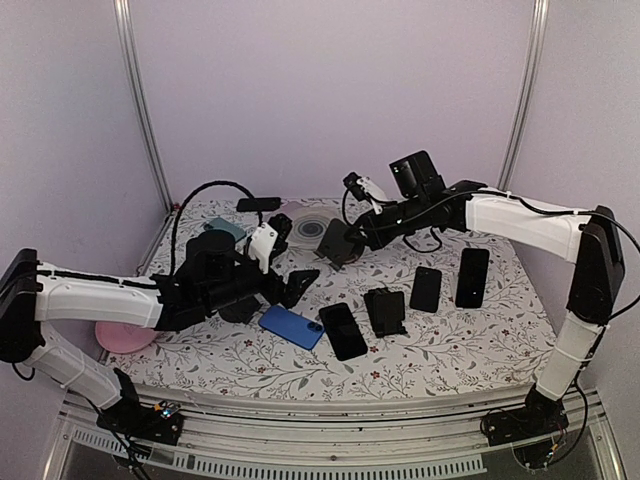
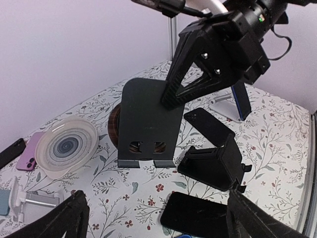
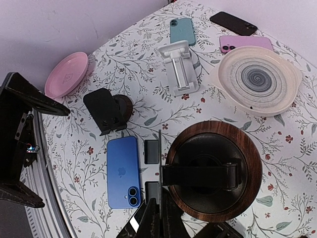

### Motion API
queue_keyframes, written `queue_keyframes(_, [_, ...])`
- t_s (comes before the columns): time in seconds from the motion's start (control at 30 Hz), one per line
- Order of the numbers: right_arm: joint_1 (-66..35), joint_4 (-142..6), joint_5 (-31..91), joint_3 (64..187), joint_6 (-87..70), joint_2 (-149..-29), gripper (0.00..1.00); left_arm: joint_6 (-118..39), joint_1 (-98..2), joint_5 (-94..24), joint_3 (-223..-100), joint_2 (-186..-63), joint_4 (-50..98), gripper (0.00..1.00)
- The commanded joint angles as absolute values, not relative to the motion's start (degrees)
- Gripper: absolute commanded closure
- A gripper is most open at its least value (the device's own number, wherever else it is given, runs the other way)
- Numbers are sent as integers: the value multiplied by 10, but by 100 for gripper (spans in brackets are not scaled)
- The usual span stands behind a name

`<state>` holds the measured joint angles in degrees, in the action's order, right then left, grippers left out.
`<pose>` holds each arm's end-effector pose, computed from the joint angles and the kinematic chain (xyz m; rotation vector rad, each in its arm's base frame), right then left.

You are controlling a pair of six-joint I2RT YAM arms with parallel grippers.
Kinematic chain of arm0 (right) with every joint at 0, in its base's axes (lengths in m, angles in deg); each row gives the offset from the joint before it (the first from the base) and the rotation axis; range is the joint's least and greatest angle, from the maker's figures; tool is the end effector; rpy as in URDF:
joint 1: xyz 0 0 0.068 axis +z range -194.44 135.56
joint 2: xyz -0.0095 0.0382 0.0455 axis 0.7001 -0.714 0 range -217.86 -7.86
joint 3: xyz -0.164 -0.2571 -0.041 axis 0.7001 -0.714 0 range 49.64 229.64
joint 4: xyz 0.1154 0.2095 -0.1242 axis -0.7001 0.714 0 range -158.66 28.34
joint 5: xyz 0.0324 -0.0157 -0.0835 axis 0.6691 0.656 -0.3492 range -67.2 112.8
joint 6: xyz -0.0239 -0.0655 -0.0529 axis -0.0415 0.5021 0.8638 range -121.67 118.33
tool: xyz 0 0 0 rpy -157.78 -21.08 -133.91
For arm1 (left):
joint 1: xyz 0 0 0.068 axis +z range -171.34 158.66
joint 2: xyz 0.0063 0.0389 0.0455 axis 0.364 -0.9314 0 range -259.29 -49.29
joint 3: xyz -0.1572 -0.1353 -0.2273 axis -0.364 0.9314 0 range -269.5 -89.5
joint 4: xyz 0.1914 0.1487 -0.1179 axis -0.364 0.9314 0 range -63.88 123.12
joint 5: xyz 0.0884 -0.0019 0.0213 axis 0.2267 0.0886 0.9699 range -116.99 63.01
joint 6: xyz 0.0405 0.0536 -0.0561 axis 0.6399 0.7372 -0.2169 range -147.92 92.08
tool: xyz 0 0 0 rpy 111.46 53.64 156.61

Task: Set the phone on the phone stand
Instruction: Pass from the right arm to the left

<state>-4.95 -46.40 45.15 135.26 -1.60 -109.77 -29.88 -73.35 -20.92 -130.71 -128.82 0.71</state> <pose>0.3332 0.3129 0.3026 -0.9835 2.0885 0.8007 0.2214 -0.2701 0.2645 0.7043 1.6915 -0.5754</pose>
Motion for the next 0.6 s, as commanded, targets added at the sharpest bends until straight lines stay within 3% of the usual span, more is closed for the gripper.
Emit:
queue_keyframes(0.0, [-42,-462,475,1349,18,-1067,98,-231,-737,-242,-1287,-1293,-64,3])
queue_keyframes(0.13, [-33,-460,476,1348,28,-1061,98,-217,-742,-249,-1300,-1309,-50,3])
queue_keyframes(0.57, [-9,-456,472,1361,0,-1065,98,-211,-780,-92,-1388,-1388,-3,3])
